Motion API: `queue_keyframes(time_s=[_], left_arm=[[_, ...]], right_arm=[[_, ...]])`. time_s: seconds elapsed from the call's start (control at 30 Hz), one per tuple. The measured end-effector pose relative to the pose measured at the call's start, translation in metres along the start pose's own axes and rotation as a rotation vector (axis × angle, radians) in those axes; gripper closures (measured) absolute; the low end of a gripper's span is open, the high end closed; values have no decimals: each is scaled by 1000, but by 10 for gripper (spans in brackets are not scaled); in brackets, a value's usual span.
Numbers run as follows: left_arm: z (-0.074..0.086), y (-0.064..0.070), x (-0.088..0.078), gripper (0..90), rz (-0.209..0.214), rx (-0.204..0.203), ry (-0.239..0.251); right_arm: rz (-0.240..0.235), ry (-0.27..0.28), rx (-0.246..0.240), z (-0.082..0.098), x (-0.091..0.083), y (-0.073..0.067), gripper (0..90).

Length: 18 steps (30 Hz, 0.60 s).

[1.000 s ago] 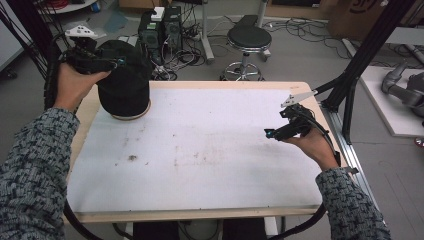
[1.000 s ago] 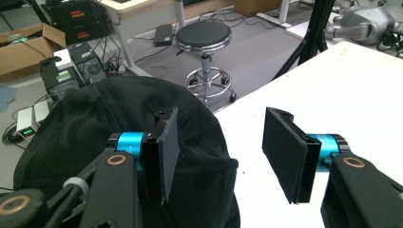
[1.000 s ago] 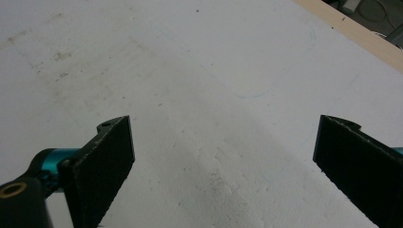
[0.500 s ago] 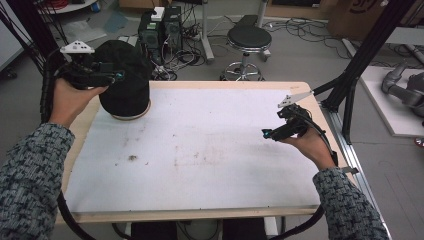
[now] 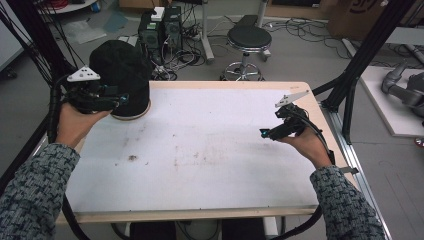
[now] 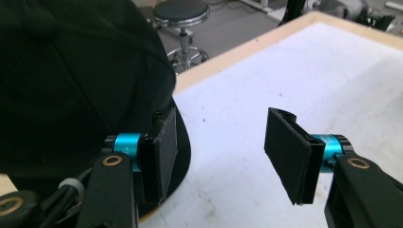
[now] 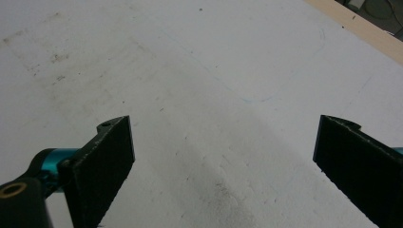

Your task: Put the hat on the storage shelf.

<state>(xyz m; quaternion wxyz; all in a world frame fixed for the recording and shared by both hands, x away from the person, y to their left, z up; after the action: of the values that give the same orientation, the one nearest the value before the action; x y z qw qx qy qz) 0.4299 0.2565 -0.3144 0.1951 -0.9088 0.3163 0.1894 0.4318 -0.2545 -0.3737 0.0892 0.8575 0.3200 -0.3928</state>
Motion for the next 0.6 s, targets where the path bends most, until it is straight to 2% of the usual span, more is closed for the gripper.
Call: queue_keyframes(time_s=[0.13,0.33,0.43,0.6], left_arm=[[12,12,2,445,14,25,-27],[29,32,11,444,55,46,-58],[36,39,16,441,81,42,-61],[46,47,20,439,92,44,-71]], right_arm=[[-1,-6,3,1,3,2,61],[-3,-10,2,1,5,1,61],[-4,-15,4,1,6,0,61],[-5,-11,1,1,6,1,61]])
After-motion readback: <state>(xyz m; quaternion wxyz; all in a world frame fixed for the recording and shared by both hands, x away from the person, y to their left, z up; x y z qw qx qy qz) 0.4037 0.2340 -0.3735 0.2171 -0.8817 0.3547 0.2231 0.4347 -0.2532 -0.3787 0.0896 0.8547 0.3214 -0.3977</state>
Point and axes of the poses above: each handheld gripper's, and its own axes: x roughly forward along the jaws, z roughly out of its underside, y roughly to its right, the point moved 5 cm from there along x, roughly forward along the jaws, and after that the axes turned 13 degrees about x, right-handed, at the moved point
